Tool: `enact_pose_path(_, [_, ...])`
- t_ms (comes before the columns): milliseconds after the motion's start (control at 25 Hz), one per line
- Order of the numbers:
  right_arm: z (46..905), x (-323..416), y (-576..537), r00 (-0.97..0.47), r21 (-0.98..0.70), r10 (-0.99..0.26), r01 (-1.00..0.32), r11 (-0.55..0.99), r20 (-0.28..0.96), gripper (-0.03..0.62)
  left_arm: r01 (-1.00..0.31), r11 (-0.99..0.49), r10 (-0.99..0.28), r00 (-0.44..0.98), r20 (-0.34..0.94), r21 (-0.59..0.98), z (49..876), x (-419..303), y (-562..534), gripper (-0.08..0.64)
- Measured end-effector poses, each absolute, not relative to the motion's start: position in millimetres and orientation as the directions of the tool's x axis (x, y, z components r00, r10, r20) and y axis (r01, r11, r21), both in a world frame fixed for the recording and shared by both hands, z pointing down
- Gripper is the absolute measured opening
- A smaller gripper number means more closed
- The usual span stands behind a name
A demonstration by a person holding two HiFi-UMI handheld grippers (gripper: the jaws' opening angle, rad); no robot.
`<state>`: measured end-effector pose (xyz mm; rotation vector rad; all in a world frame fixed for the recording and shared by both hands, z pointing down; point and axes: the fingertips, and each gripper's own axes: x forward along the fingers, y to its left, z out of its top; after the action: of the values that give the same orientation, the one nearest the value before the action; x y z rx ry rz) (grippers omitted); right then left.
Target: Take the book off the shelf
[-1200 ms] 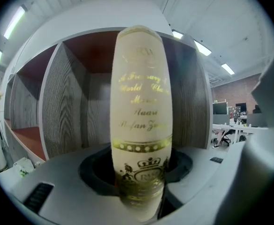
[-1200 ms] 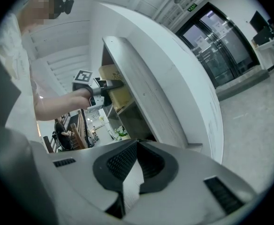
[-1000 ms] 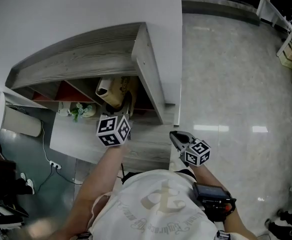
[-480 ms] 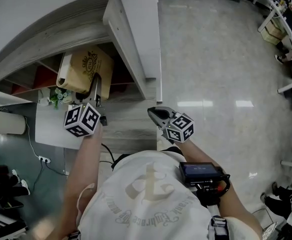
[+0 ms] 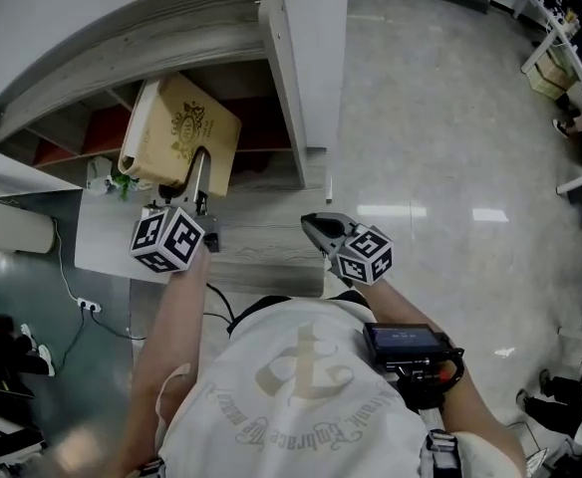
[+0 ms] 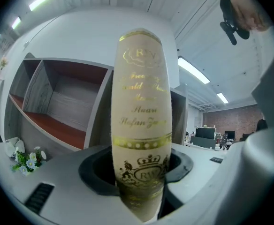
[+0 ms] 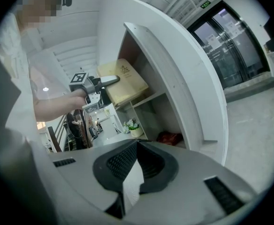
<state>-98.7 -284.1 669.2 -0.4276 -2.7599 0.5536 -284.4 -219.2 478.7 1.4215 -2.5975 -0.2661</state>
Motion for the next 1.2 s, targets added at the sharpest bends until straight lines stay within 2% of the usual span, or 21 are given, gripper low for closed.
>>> enact_pose_path(1200, [629, -77, -194, -0.919, -0.341, 0.294, 0.197, 0.919, 0.262, 0.005, -0.813, 0.485, -0.871, -0.480, 0.103, 0.321, 513, -233, -67, 0.225])
